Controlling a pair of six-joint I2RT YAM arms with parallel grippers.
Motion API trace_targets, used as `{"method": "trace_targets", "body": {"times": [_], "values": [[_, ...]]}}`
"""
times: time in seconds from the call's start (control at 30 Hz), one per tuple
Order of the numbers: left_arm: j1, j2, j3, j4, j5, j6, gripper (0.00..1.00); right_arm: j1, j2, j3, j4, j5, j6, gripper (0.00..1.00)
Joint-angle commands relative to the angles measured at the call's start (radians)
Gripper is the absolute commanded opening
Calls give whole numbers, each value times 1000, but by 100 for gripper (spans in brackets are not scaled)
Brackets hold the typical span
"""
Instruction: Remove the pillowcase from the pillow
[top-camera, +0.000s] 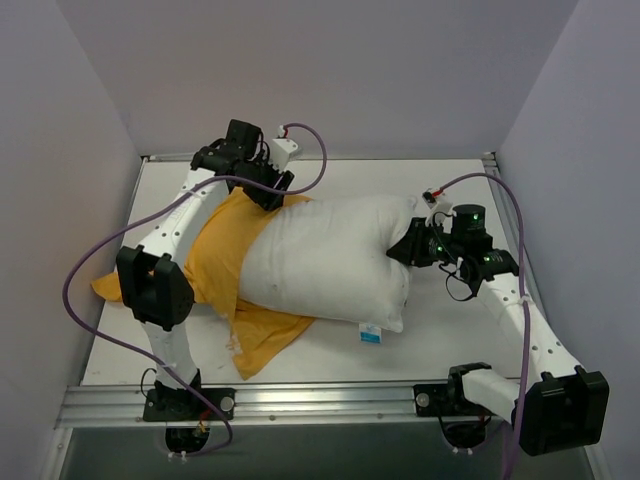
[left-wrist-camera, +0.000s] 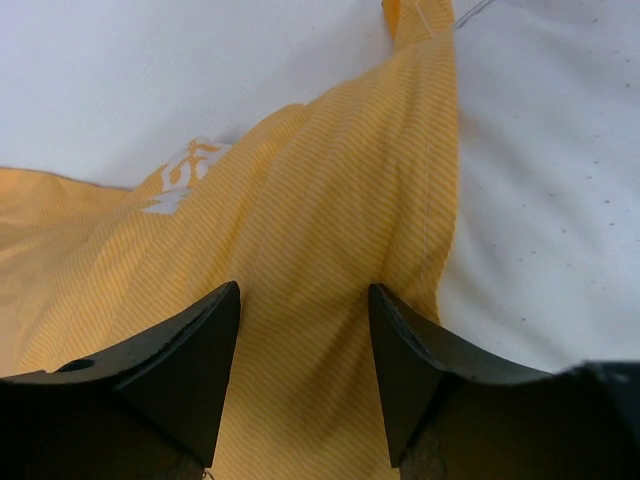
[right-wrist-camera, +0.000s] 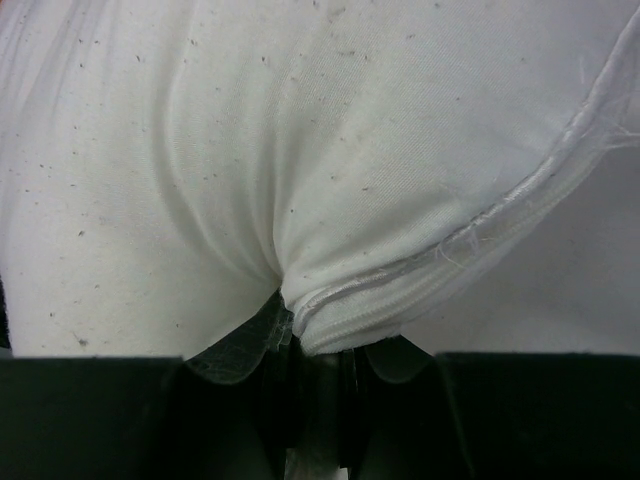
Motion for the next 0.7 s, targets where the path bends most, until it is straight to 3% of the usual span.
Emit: {"method": "trace_targets", "body": {"times": [0.0,0.13,0.27,0.53,0.67], "values": [[-6,-29,43,-5,41,-32,64,0,-23,3,6,23,-14,0],[-16,-90,55,13,145,-58,71,2,-14,-13,2,40,-18,0],[-53,-110,43,4,153,-59,73,0,-17,-14,13,37,-12,0],[-62,-80,10,-11,52,-20,71,2,-20,-10,9,35,-12,0],[-65,-47,10,-10,-14,-14,63,0,-23,-10,12,41,-8,0]]}}
